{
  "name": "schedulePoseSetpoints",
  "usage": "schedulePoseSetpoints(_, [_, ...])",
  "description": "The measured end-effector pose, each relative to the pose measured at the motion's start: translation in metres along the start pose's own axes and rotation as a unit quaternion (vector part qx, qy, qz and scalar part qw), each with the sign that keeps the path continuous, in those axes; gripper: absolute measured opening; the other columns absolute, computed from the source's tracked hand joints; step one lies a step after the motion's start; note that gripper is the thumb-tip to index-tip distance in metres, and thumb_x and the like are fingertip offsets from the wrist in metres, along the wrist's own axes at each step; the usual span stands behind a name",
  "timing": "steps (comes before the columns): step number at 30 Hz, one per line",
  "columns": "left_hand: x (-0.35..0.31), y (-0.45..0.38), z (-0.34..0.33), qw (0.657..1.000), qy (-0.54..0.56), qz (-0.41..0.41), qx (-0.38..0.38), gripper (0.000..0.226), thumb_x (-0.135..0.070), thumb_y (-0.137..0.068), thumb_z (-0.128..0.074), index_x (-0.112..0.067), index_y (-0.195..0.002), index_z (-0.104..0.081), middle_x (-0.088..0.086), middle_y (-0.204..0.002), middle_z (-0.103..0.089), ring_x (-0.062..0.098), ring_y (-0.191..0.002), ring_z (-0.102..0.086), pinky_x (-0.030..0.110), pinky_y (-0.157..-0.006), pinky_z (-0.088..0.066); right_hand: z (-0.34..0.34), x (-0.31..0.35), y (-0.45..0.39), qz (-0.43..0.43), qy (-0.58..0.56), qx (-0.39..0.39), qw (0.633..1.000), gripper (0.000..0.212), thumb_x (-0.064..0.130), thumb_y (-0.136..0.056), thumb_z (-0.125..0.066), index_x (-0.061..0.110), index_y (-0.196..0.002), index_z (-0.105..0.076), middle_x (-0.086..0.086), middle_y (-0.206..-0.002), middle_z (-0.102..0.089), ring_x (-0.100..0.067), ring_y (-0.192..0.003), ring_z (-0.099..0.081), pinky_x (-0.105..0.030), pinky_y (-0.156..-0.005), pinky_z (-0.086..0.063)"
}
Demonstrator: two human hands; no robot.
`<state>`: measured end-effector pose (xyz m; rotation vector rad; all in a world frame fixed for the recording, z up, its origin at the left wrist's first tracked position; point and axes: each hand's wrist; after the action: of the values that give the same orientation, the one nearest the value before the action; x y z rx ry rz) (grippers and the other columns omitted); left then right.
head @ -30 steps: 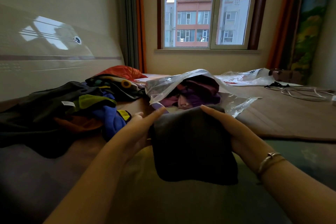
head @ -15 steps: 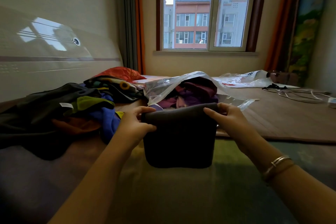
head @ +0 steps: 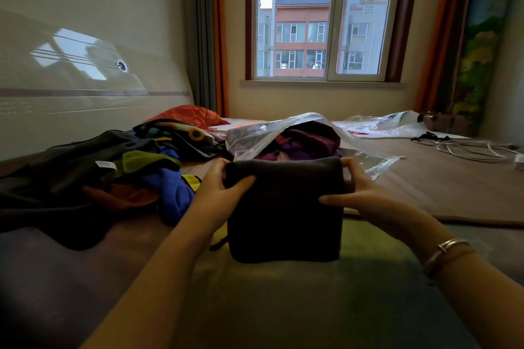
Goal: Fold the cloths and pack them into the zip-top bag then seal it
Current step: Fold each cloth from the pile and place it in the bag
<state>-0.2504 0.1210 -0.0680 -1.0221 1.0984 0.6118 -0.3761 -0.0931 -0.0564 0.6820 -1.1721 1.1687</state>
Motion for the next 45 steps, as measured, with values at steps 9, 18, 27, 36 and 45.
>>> schedulePoseSetpoints(9, [0.016,-0.016,-0.029,0.995,-0.051,-0.001,-0.086,0.024,-0.026,-0.089,-0.064,-0.023,-0.107,-0.048,0.003,-0.111,-0.061,0.022,-0.105,-0.059,0.043,-0.093,-0.051,-0.013,0.008,0.0,-0.188,-0.212,-0.071,0.956,0.025,0.025,-0.087,-0.062,0.005,-0.102,-0.063,-0.011,-0.066,-0.071,-0.023,-0.068,-0.066,-0.031,-0.063,-0.051])
schedulePoseSetpoints(18, [0.024,-0.072,-0.047,0.92,-0.366,-0.068,-0.125,0.075,-0.037,-0.084,-0.068,-0.024,-0.147,-0.029,0.007,-0.148,-0.031,0.033,-0.13,-0.034,0.04,-0.102,-0.034,-0.009,-0.004,-0.051,-0.037,-0.489,-0.245,0.837,0.057,0.038,-0.092,-0.054,0.013,-0.141,-0.035,-0.02,-0.14,-0.043,-0.042,-0.124,-0.045,-0.052,-0.085,-0.043])
schedulePoseSetpoints(27, [0.031,-0.149,-0.033,0.924,-0.335,-0.036,-0.18,0.024,-0.033,-0.097,-0.049,-0.016,-0.096,-0.065,0.005,-0.094,-0.068,0.026,-0.089,-0.062,0.032,-0.067,-0.043,-0.058,-0.007,-0.172,0.08,-0.126,-0.217,0.965,0.032,0.019,-0.097,-0.049,0.033,-0.125,-0.039,0.007,-0.117,-0.045,-0.011,-0.109,-0.044,-0.03,-0.099,-0.032])
schedulePoseSetpoints(36, [0.032,-0.192,-0.024,0.959,-0.219,-0.093,-0.157,0.026,-0.03,-0.095,-0.054,-0.023,-0.072,-0.043,-0.006,-0.068,-0.05,0.004,-0.058,-0.049,0.007,-0.046,-0.037,-0.084,-0.037,-0.337,0.073,0.327,0.146,0.931,0.072,0.058,-0.091,-0.03,0.023,-0.152,-0.011,-0.007,-0.16,-0.011,-0.022,-0.147,-0.003,-0.047,-0.12,-0.004])
schedulePoseSetpoints(45, [0.048,-0.198,-0.022,0.941,-0.233,-0.184,-0.162,0.021,-0.029,-0.099,-0.045,-0.015,-0.108,-0.058,-0.011,-0.074,-0.052,0.005,-0.073,-0.057,0.003,-0.059,-0.039,-0.102,-0.054,-0.325,0.149,0.62,-0.054,0.769,0.053,0.024,-0.1,-0.039,0.017,-0.15,-0.021,-0.015,-0.141,-0.037,-0.035,-0.116,-0.049,-0.043,-0.08,-0.046])
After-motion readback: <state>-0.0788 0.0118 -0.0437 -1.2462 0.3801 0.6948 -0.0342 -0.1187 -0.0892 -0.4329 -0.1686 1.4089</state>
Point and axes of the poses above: each hand's wrist, its own y-axis away from the middle knuckle, its own z-axis out of the back of the hand, x = y × z
